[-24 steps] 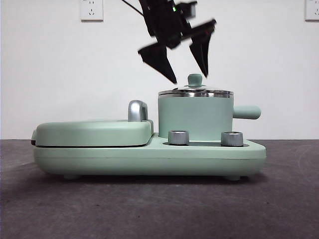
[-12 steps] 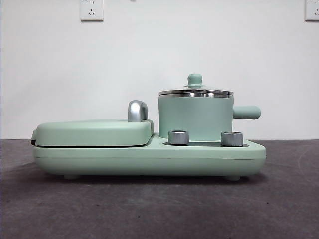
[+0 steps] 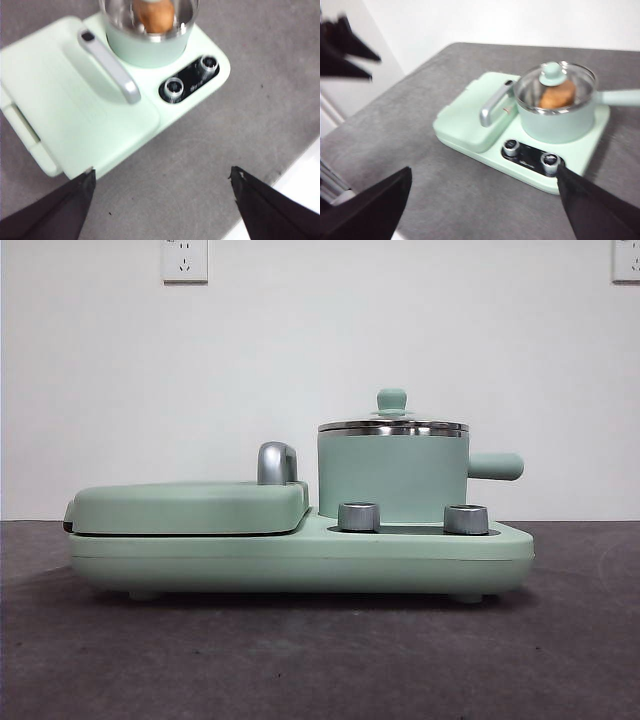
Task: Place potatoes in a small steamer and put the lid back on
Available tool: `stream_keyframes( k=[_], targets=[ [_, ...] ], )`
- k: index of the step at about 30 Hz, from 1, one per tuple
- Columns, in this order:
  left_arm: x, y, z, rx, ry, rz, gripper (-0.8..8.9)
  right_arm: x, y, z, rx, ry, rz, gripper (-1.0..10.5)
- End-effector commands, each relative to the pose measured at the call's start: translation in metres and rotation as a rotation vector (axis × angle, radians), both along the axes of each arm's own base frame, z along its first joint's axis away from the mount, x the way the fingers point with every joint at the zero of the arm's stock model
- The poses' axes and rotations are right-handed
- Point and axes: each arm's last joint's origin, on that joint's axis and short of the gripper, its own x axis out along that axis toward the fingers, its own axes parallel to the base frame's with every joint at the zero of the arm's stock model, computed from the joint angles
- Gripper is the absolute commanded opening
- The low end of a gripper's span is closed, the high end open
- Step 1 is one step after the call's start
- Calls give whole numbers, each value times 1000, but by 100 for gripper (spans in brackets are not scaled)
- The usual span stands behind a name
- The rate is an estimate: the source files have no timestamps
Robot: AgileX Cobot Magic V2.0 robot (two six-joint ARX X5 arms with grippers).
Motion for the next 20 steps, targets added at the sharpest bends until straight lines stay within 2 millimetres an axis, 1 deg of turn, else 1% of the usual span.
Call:
stream_keyframes(
  k=[1, 5, 9, 10, 11, 12, 13, 14, 15, 16, 17, 20],
  targets=[
    [-16, 12, -13, -65, -60, 10, 436, 8, 4, 4, 16, 20, 36, 463],
    [-37, 29, -33, -163, -125, 40, 435, 23, 10, 3, 5, 77, 50, 463],
    [-53, 41, -51, -229, -169, 56, 432, 39, 16, 3, 14, 122, 57, 463],
    [-56, 44, -55, -244, -176, 61, 425, 42, 18, 3, 19, 124, 70, 463],
    [-59, 46, -58, -259, -179, 67, 384, 46, 20, 4, 23, 123, 82, 461],
    [-61, 48, -60, -269, -179, 72, 305, 49, 21, 5, 29, 121, 93, 437],
    [-63, 49, -62, -271, -181, 73, 176, 52, 23, 5, 35, 120, 100, 369],
    [-65, 51, -62, -271, -182, 73, 8, 56, 24, 6, 42, 118, 108, 249],
    [-66, 52, -62, -273, -184, 73, 21, 59, 25, 7, 46, 115, 117, 111],
    [-67, 52, -62, -277, -189, 72, 10, 62, 27, 7, 49, 114, 125, -17],
    [-67, 52, -62, -279, -191, 72, 10, 65, 28, 8, 50, 110, 124, 18],
    [-67, 52, -62, -280, -192, 72, 10, 76, 32, 9, 54, 96, 124, 15]
  ],
)
